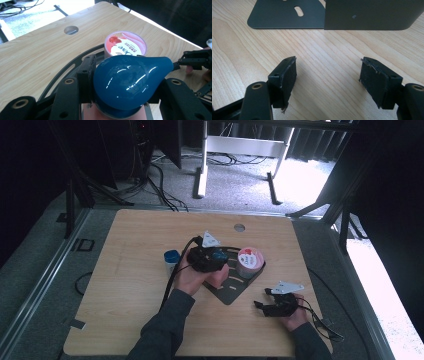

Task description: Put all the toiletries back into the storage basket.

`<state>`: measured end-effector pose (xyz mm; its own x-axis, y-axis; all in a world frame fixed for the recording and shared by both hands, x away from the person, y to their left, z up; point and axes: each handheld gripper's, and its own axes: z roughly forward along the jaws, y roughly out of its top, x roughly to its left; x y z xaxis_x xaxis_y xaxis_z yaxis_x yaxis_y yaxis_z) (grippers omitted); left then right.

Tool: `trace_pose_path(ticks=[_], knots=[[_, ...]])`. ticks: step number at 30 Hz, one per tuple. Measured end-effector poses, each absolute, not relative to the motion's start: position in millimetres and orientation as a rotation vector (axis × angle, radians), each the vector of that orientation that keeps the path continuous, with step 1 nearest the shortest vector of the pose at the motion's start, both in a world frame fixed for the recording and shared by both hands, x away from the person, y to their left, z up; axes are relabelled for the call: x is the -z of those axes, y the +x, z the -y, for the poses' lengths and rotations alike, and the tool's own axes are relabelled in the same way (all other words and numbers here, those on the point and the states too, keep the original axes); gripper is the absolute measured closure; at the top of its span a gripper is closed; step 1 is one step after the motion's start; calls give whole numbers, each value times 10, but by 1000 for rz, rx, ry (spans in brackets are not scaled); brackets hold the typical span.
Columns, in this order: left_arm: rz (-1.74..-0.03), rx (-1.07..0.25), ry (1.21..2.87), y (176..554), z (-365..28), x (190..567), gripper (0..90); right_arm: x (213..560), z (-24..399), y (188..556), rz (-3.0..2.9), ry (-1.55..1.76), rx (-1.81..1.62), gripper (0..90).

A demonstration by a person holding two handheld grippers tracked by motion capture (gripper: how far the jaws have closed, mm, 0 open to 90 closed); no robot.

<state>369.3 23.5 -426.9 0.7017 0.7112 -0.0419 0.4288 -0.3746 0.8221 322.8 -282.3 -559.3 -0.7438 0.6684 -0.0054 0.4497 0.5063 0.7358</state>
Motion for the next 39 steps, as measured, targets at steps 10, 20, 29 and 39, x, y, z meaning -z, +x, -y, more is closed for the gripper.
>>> trace_pose_path(ticks=[10, 20, 29, 39], knots=[[-890, -425, 2032, 3803, -165, 4303, 530, 5594, 2824, 3227, -2463, 937, -1078, 291], [-895, -427, 2036, 3896, -99, 4334, 529, 5594, 2824, 3227, -2464, 937, -1078, 291], [-896, -438, 2035, 3968, -20, 4349, 529, 5593, 2824, 3226, -2466, 939, -1078, 291], [-909, -445, 2042, 4032, 26, 4375, 530, 5594, 2824, 3227, -2465, 937, -1078, 291]])
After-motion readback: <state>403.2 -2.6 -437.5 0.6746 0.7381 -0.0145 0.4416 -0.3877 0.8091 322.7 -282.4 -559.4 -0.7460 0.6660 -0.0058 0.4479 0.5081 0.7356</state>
